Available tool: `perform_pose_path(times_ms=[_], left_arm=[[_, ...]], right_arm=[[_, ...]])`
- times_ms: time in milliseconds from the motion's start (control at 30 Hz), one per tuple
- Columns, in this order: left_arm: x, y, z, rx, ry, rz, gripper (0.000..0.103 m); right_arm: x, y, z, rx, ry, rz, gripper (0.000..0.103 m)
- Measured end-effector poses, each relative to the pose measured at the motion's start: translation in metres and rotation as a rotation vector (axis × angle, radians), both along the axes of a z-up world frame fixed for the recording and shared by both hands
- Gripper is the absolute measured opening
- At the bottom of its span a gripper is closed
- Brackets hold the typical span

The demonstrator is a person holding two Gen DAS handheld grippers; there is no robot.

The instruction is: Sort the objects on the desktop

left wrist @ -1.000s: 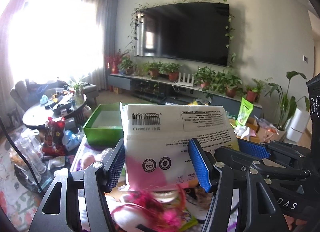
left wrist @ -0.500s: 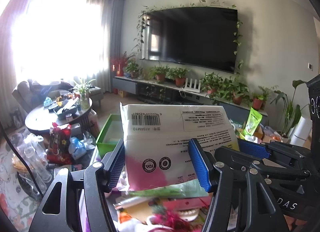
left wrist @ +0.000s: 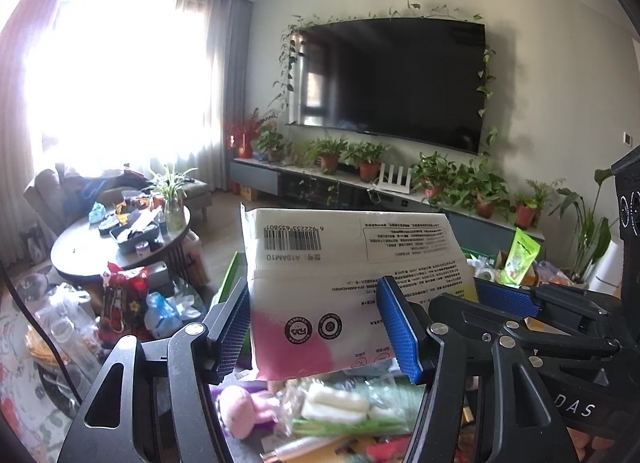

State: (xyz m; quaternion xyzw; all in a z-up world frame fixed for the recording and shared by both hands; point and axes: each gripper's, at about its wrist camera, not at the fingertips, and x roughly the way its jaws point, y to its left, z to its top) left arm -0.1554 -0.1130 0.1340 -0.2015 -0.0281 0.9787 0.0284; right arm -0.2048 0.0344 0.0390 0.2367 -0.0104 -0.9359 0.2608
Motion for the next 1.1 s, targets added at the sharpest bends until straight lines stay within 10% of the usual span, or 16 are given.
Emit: perform_pose_path(times_ms=[1100], left_arm=[[-0.124,-0.047,-0.046,-0.029,-0.123,0.057,0.063]], right_arm=[[-0.145,-0.052,-0.044,-0.037,-0.183,0.041,0.034]])
